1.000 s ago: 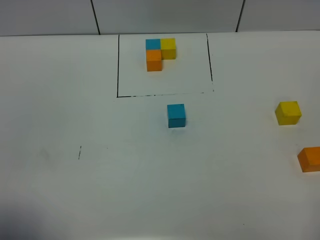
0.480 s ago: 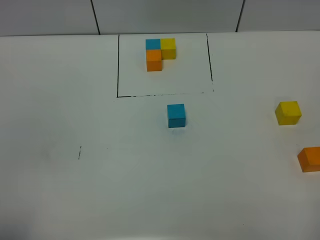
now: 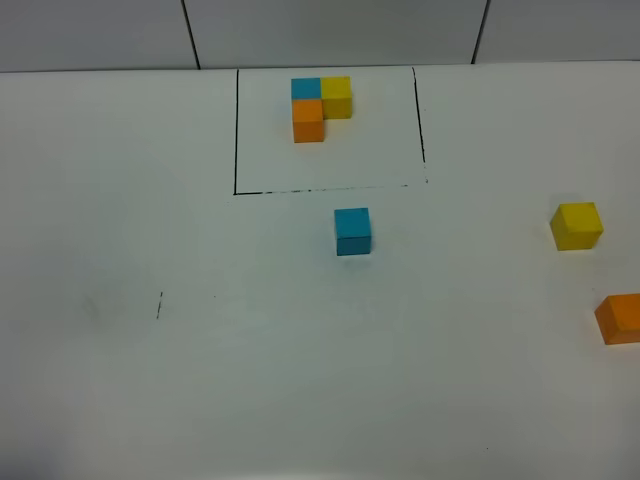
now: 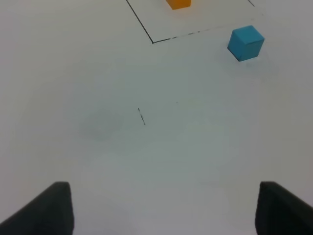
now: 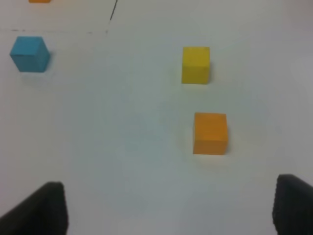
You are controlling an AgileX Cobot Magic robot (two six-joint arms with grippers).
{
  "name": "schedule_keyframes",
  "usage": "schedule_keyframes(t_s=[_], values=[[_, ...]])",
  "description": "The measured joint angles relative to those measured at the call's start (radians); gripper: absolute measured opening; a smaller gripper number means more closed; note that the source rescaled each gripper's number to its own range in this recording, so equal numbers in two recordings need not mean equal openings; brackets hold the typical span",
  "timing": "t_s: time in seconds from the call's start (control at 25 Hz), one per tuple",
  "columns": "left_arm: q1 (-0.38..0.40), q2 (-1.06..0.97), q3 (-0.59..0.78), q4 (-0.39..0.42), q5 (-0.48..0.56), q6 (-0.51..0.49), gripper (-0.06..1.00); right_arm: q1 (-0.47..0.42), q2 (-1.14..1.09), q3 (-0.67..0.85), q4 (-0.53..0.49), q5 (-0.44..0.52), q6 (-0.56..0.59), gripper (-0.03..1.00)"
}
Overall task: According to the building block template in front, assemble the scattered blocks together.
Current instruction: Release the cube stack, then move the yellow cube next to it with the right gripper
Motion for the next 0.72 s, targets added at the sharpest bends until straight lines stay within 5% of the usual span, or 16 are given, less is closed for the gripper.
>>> schedule_keyframes(t_s=[0.16, 0.48, 0.72], values=[[0.005, 0.0, 0.0, 0.0, 0.0, -0.001, 0.7, 0.0, 0.0, 0.0, 0.0, 0.0, 0.0, 0.73], [0.191, 0.0, 0.0, -0.004, 0.0, -0.002, 0.7, 0.0, 0.0, 0.0, 0.0, 0.0, 0.0, 0.73], [0.228, 0.0, 0.0, -0.004, 0.0, -0.002, 0.7, 0.0, 0.0, 0.0, 0.0, 0.0, 0.0, 0.73]])
